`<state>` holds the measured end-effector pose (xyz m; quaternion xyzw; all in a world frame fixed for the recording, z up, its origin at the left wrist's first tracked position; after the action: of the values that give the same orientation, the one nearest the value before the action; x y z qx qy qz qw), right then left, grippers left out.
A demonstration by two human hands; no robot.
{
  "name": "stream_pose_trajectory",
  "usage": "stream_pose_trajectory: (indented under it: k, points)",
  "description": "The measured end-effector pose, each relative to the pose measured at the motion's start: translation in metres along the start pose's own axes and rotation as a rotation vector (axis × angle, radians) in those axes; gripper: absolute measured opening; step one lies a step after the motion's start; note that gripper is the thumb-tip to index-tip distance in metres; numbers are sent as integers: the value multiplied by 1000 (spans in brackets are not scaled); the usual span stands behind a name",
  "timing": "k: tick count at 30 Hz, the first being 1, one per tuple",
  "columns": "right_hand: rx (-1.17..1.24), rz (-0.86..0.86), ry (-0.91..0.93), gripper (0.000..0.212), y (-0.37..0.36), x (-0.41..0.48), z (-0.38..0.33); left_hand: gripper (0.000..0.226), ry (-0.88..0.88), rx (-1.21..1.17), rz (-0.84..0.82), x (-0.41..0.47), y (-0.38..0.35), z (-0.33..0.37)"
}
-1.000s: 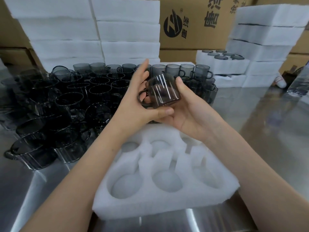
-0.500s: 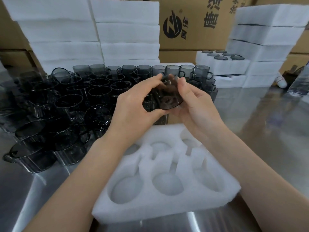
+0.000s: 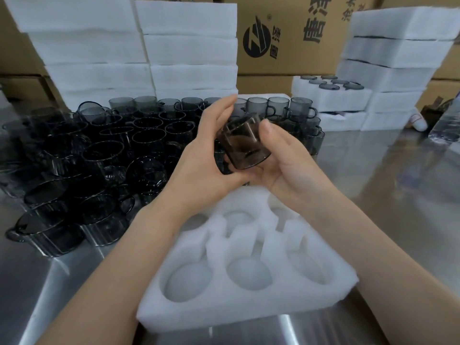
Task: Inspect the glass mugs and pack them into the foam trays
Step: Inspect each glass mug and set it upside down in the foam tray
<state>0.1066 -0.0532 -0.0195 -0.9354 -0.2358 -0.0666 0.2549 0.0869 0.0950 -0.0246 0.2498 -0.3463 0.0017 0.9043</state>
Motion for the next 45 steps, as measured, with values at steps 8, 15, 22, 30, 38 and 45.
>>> stream_pose_trajectory:
  k: [8, 15, 22, 30, 38, 45]
  points:
    - [-46, 78, 142, 31, 3, -3, 0, 92, -104, 199, 56, -3, 2, 12]
    - [-119, 198, 199, 15, 3, -4, -3, 80, -131, 278, 44, -6, 0, 18]
    - [-72, 198, 179, 37, 4, -2, -3, 87, -76, 116, 77, -4, 3, 11]
    - [83, -45, 66, 16, 8, 3, 0, 82, 3, -29, 3, -3, 2, 2]
    - [-59, -88, 100, 28, 7, -1, 4, 98, 96, -125, -45, -4, 0, 2]
    - [-139, 105, 158, 23, 11, 0, 1, 75, 22, -108, -7, -3, -1, 3]
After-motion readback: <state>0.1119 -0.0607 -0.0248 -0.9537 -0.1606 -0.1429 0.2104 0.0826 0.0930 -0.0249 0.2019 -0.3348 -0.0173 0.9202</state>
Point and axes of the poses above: each hand's wrist, its own x-axis towards the middle knuckle, its own y-axis out of the back of the hand, z = x × y, the point moved 2 cm from there along x, towards the middle knuckle, and after that the axes turned 7 degrees about x, right-handed, at the moved point
